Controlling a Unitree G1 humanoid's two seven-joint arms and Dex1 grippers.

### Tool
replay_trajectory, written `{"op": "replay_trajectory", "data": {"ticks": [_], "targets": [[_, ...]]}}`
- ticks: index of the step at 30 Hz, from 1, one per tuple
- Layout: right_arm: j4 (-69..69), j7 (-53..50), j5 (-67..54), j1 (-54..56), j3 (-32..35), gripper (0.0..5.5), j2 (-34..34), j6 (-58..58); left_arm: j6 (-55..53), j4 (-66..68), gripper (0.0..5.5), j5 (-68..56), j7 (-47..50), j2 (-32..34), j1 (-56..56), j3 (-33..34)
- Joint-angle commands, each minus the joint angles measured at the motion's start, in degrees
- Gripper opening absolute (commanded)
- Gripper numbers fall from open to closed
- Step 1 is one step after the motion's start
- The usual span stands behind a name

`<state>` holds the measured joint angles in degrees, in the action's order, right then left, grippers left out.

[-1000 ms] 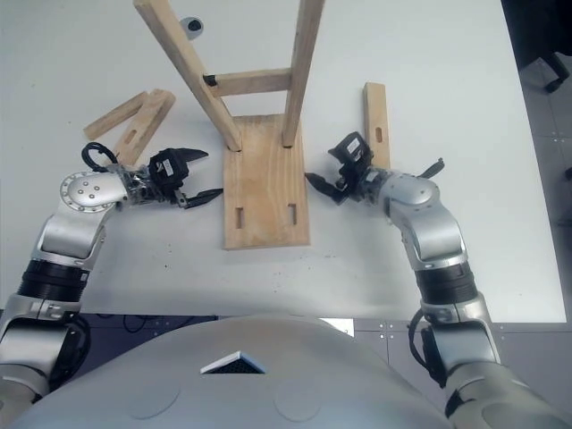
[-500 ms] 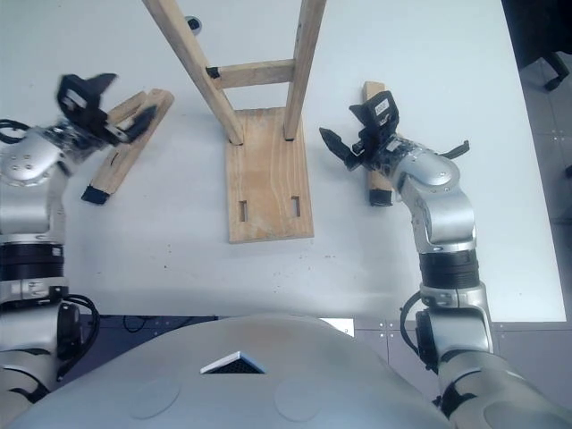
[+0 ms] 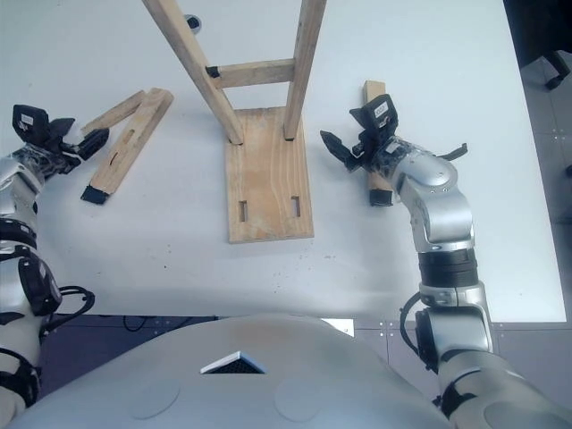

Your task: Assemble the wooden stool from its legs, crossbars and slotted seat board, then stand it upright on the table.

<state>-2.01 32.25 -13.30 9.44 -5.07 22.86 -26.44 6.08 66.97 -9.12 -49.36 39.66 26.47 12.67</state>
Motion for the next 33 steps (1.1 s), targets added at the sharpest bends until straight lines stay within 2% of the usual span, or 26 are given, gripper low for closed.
{"op": "replay_trajectory", "data": {"ticks": [1,9,13,16,18,20,22,24,26,30,33], "targets": [[0.48,0.62,0.32,1.13,-0.31,3.67,-0.06,-0.35,-0.71,2.76,3.57,0.81,-4.02,0.77,0.84,-0.59],[1.43,0.82,0.75,1.44,-0.44,3.67,-0.46,-0.1,0.02,2.99,2.45,1.39,-7.68,0.54,-0.76,-1.18],[1.68,0.72,0.85,1.55,-0.41,3.67,-0.7,0.05,0.46,3.17,1.91,1.96,-7.02,0.6,-0.53,-1.72],[1.9,0.84,0.85,1.72,-0.34,3.67,-0.61,0.15,2.05,3.88,1.5,2.96,-2.92,0.64,-0.33,-1.97],[1.95,0.83,0.64,1.86,0.08,3.67,-0.55,0.34,6.14,3.65,1.26,1.35,1.22,0.6,0.87,0.57],[1.97,0.79,-0.22,2.22,1.34,3.67,-0.68,0.73,10.63,1.9,1.26,-4.01,4.26,0.53,4.06,6.36],[1.13,1.66,-1.58,2.33,2.48,3.67,-0.67,1.33,13.7,-2.28,1.26,-8.52,3.48,-0.26,6.7,10.15],[0.25,2.47,-3.47,2.82,4.13,3.67,-0.59,1.63,14.45,-10.63,1.26,-11.9,1.91,-2.46,8.18,10.92],[-1.44,2.4,-11.28,5.3,9.58,3.67,-2.29,-2.14,12.51,-24.8,1.26,-14.66,1.64,-5.72,7.71,8.96],[-6.66,-5.64,-47.74,15.11,25.53,3.67,-7.38,-16.44,5.7,-50.21,1.26,-17.5,5.77,-12.41,4.86,2.71],[-9.29,-15.55,-63.13,19.69,27.63,3.67,-9.46,-17.76,1.71,-63.46,1.26,-18.05,8.13,-15.84,2.94,-1.99]]}}
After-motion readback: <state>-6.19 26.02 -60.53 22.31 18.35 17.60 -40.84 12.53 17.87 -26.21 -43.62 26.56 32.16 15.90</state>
